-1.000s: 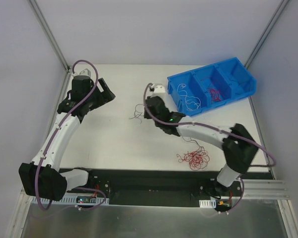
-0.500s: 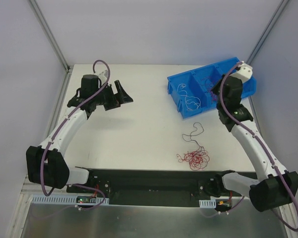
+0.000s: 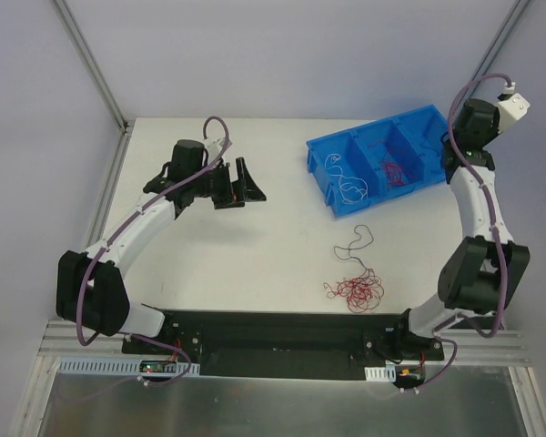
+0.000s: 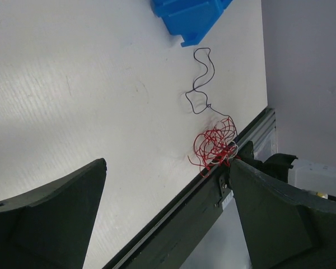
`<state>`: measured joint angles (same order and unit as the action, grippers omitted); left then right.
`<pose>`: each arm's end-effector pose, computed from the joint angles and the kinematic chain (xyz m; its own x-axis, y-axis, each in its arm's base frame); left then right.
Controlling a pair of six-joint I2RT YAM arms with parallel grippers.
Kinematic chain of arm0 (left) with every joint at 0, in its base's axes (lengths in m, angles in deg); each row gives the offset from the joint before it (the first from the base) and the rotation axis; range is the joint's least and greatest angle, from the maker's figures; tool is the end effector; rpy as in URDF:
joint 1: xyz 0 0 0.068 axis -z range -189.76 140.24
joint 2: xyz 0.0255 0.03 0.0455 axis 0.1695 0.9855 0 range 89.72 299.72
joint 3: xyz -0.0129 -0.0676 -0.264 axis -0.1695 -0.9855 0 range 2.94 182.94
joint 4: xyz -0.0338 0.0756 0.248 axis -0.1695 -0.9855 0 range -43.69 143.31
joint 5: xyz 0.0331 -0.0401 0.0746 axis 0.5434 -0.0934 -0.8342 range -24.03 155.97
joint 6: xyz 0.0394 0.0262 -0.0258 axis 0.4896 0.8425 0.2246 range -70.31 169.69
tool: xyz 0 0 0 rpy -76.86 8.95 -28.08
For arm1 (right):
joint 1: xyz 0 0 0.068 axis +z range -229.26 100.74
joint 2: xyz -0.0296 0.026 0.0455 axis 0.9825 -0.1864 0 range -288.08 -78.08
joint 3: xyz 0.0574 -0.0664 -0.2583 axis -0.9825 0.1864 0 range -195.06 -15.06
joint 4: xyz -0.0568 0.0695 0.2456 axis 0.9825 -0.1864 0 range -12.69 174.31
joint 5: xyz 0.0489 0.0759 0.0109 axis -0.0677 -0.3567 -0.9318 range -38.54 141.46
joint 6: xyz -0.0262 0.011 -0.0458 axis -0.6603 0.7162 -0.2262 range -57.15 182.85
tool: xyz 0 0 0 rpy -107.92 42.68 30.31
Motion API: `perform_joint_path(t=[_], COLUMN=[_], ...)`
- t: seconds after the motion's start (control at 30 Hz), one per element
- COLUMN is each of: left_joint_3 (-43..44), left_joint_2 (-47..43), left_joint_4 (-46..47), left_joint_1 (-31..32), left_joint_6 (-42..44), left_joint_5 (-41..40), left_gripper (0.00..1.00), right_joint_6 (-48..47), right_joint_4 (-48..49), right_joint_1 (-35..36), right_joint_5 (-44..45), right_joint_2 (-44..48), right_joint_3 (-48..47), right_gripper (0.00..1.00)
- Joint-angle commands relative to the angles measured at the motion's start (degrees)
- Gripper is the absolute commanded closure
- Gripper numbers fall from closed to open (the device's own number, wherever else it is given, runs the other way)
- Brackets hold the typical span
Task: Untangle the cables
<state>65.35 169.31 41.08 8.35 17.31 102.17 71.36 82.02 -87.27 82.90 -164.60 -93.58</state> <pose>0.2915 -0.1175 0.3076 -0.7905 -0.1962 -0.5802 0.3747 0.5945 -0.7115 0.3516 -0.0682 0.3837 -0.0821 0.1391 -0.9869 0.6464 0.7611 0.0535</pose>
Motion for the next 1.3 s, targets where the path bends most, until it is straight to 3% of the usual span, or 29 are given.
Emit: perform_joint_path(t=[0.0, 0.1, 0.23, 0.27, 0.3, 0.4, 0.5, 0.57, 0.7, 1.0, 1.13, 1.27], left_joint_3=[0.78, 1.04, 0.96, 0.87, 0.69, 0.78, 0.78, 0.69, 0.87, 1.92, 2.45, 2.89], left_joint_2=[0.74, 1.53, 1.18, 0.92, 0.65, -0.14, -0.49, -0.58, -1.37, 1.44, 4.34, 6.63], left_joint_4=[2.12, 2.03, 2.12, 2.03, 2.03, 2.03, 1.95, 2.03, 2.03, 2.03, 2.03, 2.03], left_joint_1=[1.93, 2.98, 3.77, 3.86, 3.95, 4.04, 4.04, 4.13, 4.74, 8.86, 14.48, 18.54], left_joint_6=[1.27, 1.53, 2.84, 3.20, 3.81, 4.69, 4.87, 4.96, 5.13, 5.40, 4.26, 2.59], left_joint_5=[2.82, 3.26, 2.65, 2.29, 1.94, 1.15, 1.32, 1.41, 1.32, 4.66, 5.19, 5.98], left_gripper=[0.09, 0.09, 0.09, 0.09, 0.09, 0.09, 0.08, 0.08, 0.08, 0.13, 0.15, 0.17], right_joint_6=[-1.65, -2.71, -5.60, -5.87, -5.53, -1.58, 0.97, 2.99, 6.07, 17.57, 23.54, 30.14], right_joint_4=[3.50, 6.06, 7.56, 2.95, -4.06, -16.85, -19.16, -18.03, -18.54, -25.20, -26.11, -17.61], right_joint_1=[-2.97, -3.85, -4.82, -5.00, -5.08, -4.91, -4.03, -2.63, 1.32, 17.84, 21.45, 28.46], right_joint_5=[1.77, 0.39, -5.85, -7.61, -10.15, -14.20, -17.20, -17.03, -20.36, -29.06, -34.60, -36.55], right_joint_2=[-9.08, -16.99, -26.84, -29.21, -31.32, -30.30, -19.95, -9.60, 7.81, 44.91, 51.18, 49.35], right_joint_3=[-8.83, -13.22, -21.12, -24.28, -28.92, -33.90, -23.65, -9.11, 11.42, 46.95, 56.27, 61.81], right_gripper=[1.00, 0.94, 0.70, 0.56, 0.49, 0.39, 0.37, 0.36, 0.35, 0.35, 0.42, 0.52])
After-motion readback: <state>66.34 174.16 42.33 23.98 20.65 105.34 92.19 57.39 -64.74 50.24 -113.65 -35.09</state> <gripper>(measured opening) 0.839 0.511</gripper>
